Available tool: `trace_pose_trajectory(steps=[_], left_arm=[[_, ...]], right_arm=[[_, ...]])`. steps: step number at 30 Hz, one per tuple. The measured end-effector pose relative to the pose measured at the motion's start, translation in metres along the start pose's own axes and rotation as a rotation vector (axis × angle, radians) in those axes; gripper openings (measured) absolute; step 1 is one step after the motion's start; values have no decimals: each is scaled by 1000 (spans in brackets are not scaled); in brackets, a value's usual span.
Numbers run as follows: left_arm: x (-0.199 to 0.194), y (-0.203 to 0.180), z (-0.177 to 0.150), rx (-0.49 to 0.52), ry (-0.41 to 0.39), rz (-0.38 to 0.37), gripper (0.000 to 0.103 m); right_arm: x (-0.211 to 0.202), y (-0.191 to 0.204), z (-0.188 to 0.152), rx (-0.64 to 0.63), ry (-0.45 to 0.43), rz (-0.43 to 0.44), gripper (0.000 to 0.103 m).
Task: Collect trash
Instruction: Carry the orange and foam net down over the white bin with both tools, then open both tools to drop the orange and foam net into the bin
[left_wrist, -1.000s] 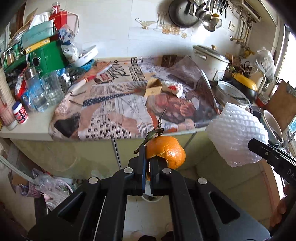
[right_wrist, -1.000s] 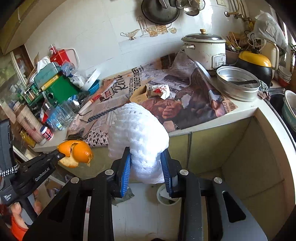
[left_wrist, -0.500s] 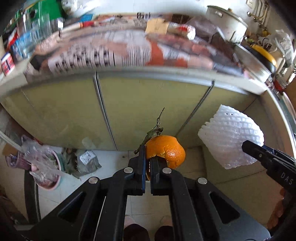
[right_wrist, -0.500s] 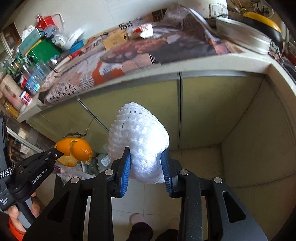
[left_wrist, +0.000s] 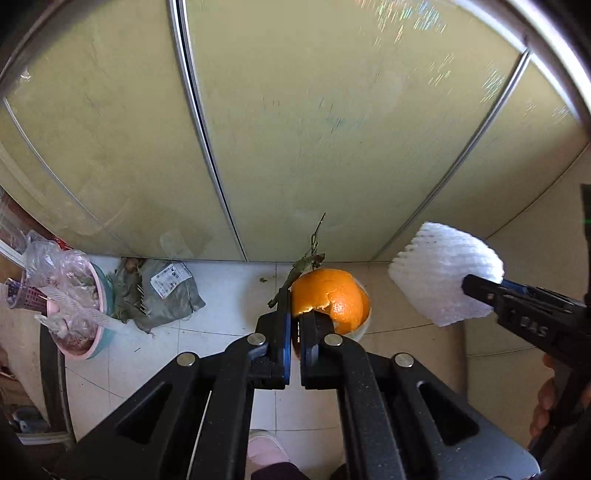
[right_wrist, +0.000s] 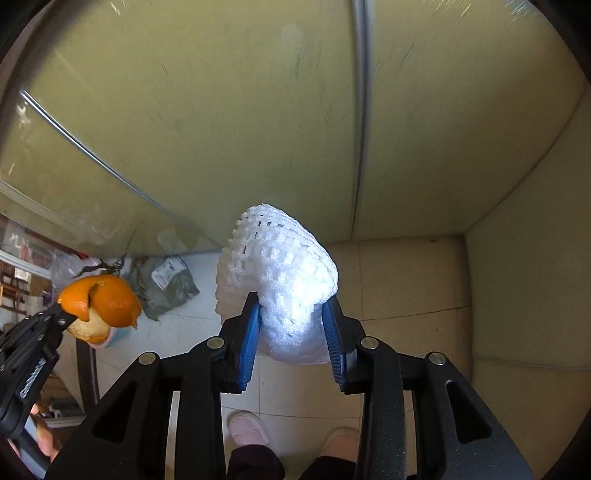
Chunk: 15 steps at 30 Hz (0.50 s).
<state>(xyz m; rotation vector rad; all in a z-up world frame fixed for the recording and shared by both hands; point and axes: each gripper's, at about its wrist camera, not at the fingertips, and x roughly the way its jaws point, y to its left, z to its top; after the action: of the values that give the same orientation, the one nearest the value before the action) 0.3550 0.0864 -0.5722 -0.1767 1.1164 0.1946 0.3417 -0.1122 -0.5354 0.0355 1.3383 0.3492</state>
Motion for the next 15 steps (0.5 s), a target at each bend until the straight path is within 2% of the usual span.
trace_pose_trajectory(steps=[3, 8, 12, 15], left_arm=[[25, 3, -2, -8, 16, -2, 2], [57, 3, -2, -22, 41, -10, 2], [76, -2, 0, -23, 63, -26, 2], [85, -10, 3, -12, 72, -43, 2]], right_arm=[[35, 7, 1, -24, 35, 18, 32], [72, 17, 4, -68, 116, 8, 47], [69, 10, 5, -72, 111, 30, 48], [62, 0, 8, -82, 86, 22, 53]])
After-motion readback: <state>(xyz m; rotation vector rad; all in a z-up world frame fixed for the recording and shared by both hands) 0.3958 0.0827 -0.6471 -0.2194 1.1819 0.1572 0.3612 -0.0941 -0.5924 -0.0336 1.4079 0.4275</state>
